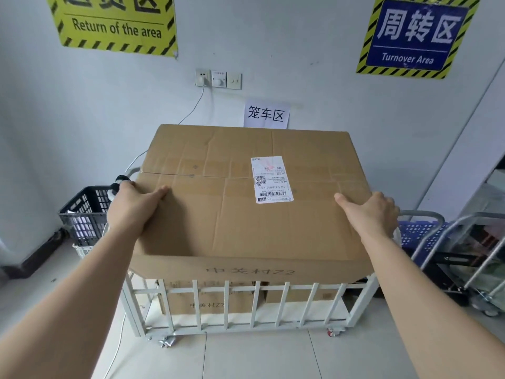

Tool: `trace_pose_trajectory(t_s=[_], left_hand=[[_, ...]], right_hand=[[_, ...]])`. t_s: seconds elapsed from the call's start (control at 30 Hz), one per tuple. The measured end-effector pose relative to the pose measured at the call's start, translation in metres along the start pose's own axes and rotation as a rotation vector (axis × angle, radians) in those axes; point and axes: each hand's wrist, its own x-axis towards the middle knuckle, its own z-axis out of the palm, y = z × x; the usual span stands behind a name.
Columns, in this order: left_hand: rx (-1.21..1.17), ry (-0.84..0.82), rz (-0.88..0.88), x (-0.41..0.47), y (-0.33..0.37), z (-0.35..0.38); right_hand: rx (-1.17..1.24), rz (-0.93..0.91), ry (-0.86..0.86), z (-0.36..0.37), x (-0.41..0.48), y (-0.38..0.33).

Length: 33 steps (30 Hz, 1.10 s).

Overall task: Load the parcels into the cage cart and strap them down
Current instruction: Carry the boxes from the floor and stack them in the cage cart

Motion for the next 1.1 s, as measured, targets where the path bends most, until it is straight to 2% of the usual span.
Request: trace_pose_trajectory(t_s=[0.3, 0.67, 1.1], left_hand=[[-0.043, 0.026, -0.031, 0.078, 0.034, 0.068], [0.036, -0.008, -0.085, 0.153, 0.070, 0.204], [0.129, -0.250, -0.148, 0.231, 0.088, 0.376]], right_hand=[[0.031, -0.035, -0.034, 0.070, 0.097, -0.040], [-0.024, -0.003, -0.116, 0.152, 0.232, -0.040], [-0.228, 0.161, -0.190, 0.247, 0.354, 0.001]])
